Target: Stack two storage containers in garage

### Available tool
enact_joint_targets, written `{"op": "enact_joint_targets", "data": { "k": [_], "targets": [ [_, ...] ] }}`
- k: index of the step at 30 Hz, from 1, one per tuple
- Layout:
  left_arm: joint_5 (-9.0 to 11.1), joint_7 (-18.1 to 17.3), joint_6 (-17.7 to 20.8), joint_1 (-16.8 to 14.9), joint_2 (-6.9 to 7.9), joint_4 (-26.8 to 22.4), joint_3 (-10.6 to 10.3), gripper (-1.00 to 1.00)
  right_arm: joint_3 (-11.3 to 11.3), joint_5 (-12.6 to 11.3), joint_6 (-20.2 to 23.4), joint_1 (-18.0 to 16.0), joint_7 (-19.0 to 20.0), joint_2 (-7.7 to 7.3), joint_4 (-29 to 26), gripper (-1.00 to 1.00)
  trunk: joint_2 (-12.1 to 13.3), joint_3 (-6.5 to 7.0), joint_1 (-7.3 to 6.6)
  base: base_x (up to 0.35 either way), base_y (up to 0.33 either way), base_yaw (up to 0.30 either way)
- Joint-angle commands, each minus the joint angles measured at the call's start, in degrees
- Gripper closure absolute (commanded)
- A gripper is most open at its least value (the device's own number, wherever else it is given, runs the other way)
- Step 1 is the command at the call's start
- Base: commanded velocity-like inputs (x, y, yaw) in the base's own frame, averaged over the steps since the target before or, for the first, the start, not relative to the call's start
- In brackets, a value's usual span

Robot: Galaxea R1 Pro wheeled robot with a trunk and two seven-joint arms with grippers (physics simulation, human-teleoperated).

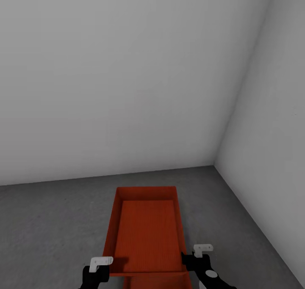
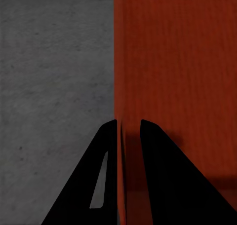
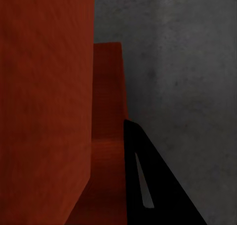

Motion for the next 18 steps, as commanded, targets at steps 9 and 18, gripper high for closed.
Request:
{"op": "enact_joint_targets", "data": {
  "k": [9, 18],
  "targets": [
    [0.7, 0.5, -0.1, 0.0, 0.03, 0.0, 0.9, 1.0, -0.4, 0.0, -0.2, -0.1, -0.7, -0.93, 0.0, 1.0, 0.0, -0.05, 0.0, 0.0, 0.0, 0.0],
    [0.7, 0.5, -0.1, 0.0, 0.04, 0.0, 0.9, 1.0, -0.4, 0.0, -0.2, -0.1, -0.7, -0.93, 0.0, 1.0, 0.0, -0.05, 0.0, 0.0, 0.0, 0.0]
  ]
}}
